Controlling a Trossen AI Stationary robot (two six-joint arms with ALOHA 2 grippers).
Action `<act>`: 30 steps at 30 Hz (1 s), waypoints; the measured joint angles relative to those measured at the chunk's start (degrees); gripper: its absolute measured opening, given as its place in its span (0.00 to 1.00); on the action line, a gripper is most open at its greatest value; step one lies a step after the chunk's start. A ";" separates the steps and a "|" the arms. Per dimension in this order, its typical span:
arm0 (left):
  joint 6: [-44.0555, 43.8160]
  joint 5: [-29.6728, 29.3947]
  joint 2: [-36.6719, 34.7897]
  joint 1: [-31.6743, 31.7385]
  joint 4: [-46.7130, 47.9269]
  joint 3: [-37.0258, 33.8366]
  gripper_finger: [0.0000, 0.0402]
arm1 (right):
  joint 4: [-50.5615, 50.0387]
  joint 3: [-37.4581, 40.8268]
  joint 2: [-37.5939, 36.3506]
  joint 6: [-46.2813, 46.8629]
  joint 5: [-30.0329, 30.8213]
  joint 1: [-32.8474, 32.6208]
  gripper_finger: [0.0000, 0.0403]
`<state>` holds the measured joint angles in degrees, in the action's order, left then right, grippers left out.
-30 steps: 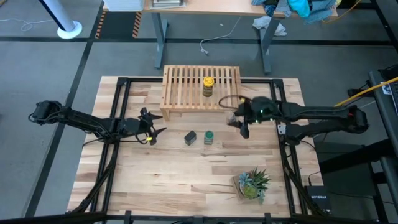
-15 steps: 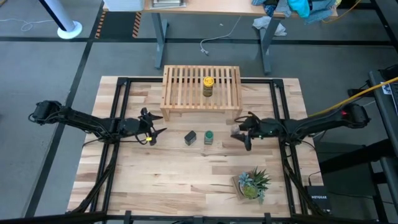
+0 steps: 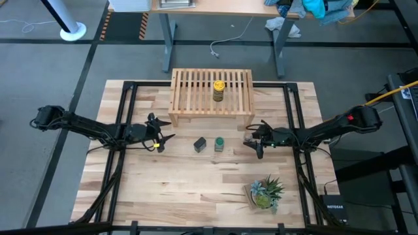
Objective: Shelf spices
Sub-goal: Remove the small brown seasoning bottle from the shelf
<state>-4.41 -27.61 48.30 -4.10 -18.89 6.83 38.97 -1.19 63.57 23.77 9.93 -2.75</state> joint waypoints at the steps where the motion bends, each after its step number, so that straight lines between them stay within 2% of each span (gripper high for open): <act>1: -0.04 0.01 0.01 0.00 -0.01 0.00 0.69 | 1.37 0.00 1.57 -0.02 0.10 -0.36 0.49; 10: -0.08 0.00 0.02 0.00 0.06 0.00 0.69 | 16.53 0.00 17.31 -0.68 7.78 -6.29 0.49; 14: -0.08 0.00 0.00 0.00 0.34 0.00 0.69 | 22.90 -0.26 23.73 -0.24 8.96 -7.13 0.49; 22: -0.08 0.00 0.01 0.00 0.34 0.00 0.69 | 23.66 -6.71 36.02 -2.42 8.38 -7.03 0.49; 25: -0.08 0.00 0.01 0.00 0.36 0.00 0.69 | 24.07 -8.76 38.58 -3.28 8.30 -7.03 0.50; 30: -0.08 0.00 0.01 0.00 0.34 0.00 0.69 | 22.58 -10.24 39.72 -3.48 8.25 -7.03 0.58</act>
<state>-4.49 -27.62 48.30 -4.10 -18.55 6.83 61.55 -11.43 103.28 20.29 18.18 -9.78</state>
